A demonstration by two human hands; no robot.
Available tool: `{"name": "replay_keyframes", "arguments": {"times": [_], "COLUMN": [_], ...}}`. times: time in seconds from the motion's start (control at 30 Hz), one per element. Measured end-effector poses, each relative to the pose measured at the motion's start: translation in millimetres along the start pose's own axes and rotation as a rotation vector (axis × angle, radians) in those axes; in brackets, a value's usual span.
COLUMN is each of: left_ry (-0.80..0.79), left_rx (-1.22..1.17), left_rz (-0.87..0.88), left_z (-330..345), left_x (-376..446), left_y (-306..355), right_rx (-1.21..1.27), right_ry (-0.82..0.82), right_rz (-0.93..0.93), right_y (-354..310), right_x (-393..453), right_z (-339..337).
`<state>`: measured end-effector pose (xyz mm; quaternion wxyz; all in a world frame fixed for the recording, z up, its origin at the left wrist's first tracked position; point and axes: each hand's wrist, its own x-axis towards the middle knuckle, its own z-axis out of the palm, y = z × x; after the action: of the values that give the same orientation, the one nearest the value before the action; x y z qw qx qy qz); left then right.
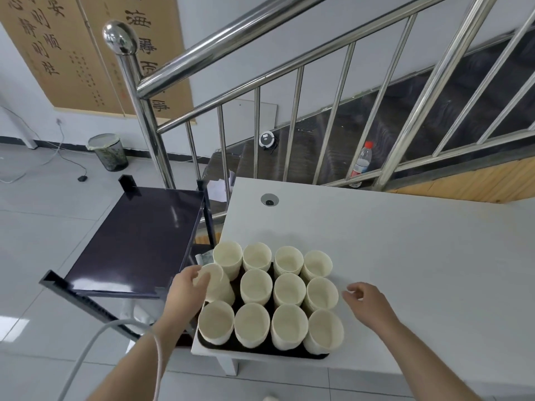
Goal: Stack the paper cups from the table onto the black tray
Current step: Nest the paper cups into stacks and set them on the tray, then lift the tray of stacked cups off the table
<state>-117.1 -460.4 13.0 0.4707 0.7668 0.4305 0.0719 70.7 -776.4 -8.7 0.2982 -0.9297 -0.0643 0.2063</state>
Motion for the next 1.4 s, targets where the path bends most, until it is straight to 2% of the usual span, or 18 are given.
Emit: {"name": "replay_keyframes", "arguments": {"times": [0.1, 0.3, 0.43, 0.53, 0.7, 0.8, 0.97, 1.1, 1.23, 1.4], "left_ry": [0.007, -0.073, -0.038, -0.02, 0.051, 0.102, -0.014, -0.114, -0.19, -0.193], "left_rx": [-0.019, 0.179, 0.218, 0.176, -0.023, -0.122, -0.114, -0.071, -0.105, -0.01], "left_rz": [0.022, 0.055, 0.058, 0.043, 0.005, -0.094, -0.295, -0.371, -0.395, -0.282], "left_z": [0.4, 21.1, 30.4, 32.4, 27.8, 23.9, 24.7, 25.3, 28.4, 29.1], "left_x": [3.6, 9.2, 6.9, 8.1, 14.5, 22.7, 36.5, 39.6, 33.8, 33.4], "left_y": [7.8, 2.8, 0.2, -4.4, -5.8, -9.0, -34.3, -58.2, -64.4, -65.7], "right_rx": [0.02, 0.06, 0.089, 0.1, 0.122, 0.148, 0.177, 0.252, 0.332, 0.352], "right_ry": [-0.065, -0.131, -0.179, -0.192, -0.2, -0.216, -0.194, -0.197, -0.203, -0.185], "right_rz": [0.071, 0.107, 0.102, 0.107, 0.144, 0.187, 0.199, 0.186, 0.162, 0.123], "right_y": [8.3, 17.3, 20.0, 22.9, 29.6, 29.5, 29.8, 28.2, 27.7, 32.7], "right_x": [11.7, 27.1, 34.3, 35.5, 38.6, 36.9, 33.2, 26.0, 19.5, 16.2], "right_z": [6.3, 29.5, 32.3, 34.1, 39.5, 43.5, 53.6, 59.6, 63.9, 66.8]}}
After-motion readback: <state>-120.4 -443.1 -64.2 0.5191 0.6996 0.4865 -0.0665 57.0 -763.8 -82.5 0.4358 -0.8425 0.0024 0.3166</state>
